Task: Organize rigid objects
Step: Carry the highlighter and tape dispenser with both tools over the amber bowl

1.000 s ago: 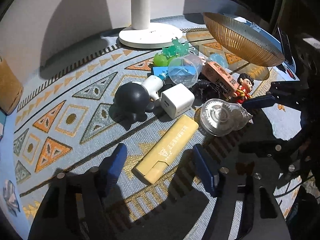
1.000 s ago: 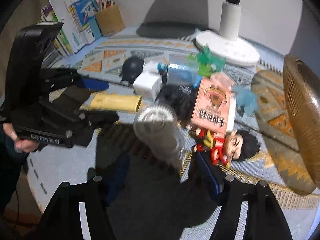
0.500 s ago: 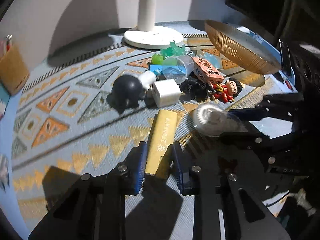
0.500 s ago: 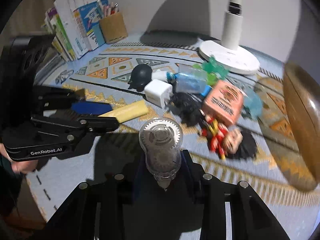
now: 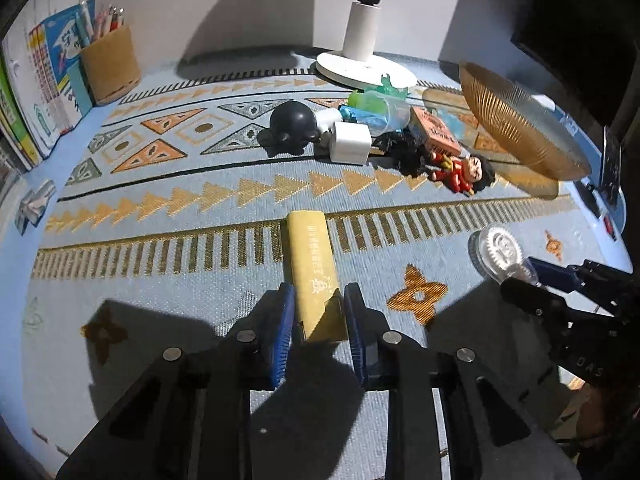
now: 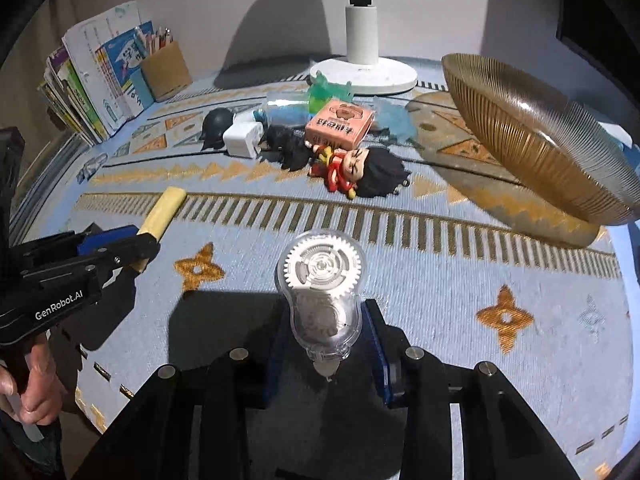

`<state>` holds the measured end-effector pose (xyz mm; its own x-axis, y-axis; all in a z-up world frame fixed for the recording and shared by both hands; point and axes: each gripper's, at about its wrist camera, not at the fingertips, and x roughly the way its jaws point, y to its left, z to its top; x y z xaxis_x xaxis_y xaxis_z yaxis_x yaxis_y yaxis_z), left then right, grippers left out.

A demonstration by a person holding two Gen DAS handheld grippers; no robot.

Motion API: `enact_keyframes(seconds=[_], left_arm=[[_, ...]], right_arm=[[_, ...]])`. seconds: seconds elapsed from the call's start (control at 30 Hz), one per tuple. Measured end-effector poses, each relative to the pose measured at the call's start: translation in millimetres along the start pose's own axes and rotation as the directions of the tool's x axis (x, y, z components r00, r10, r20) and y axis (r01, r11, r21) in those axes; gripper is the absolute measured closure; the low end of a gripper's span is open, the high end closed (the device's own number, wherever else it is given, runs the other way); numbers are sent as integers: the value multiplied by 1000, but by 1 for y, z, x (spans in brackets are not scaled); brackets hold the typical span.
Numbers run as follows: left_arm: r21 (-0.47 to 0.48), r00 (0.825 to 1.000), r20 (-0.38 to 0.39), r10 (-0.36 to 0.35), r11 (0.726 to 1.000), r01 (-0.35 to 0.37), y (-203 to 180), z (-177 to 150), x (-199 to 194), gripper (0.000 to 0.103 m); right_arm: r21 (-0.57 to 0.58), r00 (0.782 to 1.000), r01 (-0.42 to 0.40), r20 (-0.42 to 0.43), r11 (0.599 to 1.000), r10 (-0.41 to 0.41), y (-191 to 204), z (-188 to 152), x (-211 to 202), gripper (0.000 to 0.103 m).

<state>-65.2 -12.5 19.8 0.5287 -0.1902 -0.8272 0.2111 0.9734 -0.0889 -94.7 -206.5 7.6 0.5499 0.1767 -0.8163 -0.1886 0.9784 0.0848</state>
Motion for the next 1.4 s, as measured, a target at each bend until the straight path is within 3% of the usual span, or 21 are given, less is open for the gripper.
enact_keyframes(seconds=[0.07,0.17,0.27,0.33,0.37,0.43,0.47,0.6,0.63,0.7,0.83,0.9,0.97,1.0,1.07,1.1,1.13,1.2,1.3,1.37,1.4], left_arm=[[10,1000,-12,-12,1000,12,1,-1,1,64],[21,1000,-14,-26,999,26,-1,0,1,61],[51,1000,-5,5,999,-5,-6,2,5,61],[71,999,12,38,997,-38,-11,3,7,62],[79,999,16,49,996,-50,-13,4,8,64],[90,998,32,56,994,-59,-17,5,7,81],[92,998,30,47,994,-49,-19,6,7,81],[100,997,76,14,995,-22,-26,11,-12,84],[101,996,92,-2,995,-8,-28,14,-19,91],[107,988,147,-45,994,29,-34,25,-40,92],[164,958,257,-125,983,85,-63,56,-79,92],[203,945,281,-170,972,115,-77,73,-90,92],[203,935,298,-192,970,134,-77,84,-99,92],[192,936,283,-209,969,158,-70,87,-98,90],[149,952,222,-211,972,180,-52,84,-89,61],[122,967,186,-176,980,156,-39,77,-80,31],[116,974,171,-149,985,131,-34,68,-74,21],[122,993,96,-71,991,59,-29,45,-53,21],[158,999,-16,-32,987,34,-37,20,-24,22],[190,998,-54,25,982,-14,-45,9,-9,30],[199,997,-71,40,980,-26,-46,6,-2,44]], right_arm=[[-7,1000,-11,4,1000,11,0,0,0,61],[6,999,-29,14,1000,29,0,2,2,39],[-37,998,56,25,998,-55,6,5,9,39],[-52,997,66,38,996,-64,9,7,11,46],[-56,998,55,42,997,-53,10,8,11,56],[-78,997,69,51,995,-65,16,8,10,57],[-89,996,77,56,993,-72,19,8,10,57],[-44,994,-24,102,999,29,11,13,-13,57],[-30,990,-20,136,999,24,5,16,-26,57],[-4,980,12,197,1000,-11,-9,21,-51,57],[89,937,128,315,988,-150,-60,35,-107,57],[143,914,190,335,971,-228,-88,43,-124,57],[203,908,202,328,958,-261,-113,44,-133,57],[227,909,197,323,954,-264,-123,42,-135,57],[246,914,176,319,953,-252,-134,34,-136,57],[247,917,173,312,954,-247,-137,29,-133,57],[245,925,167,298,955,-238,-139,22,-128,57],[240,941,137,273,961,-202,-137,14,-114,57],[232,962,82,236,969,-138,-133,7,-91,57],[216,964,81,231,973,-131,-126,6,-85,57],[205,963,84,235,975,-132,-124,4,-86,57]])
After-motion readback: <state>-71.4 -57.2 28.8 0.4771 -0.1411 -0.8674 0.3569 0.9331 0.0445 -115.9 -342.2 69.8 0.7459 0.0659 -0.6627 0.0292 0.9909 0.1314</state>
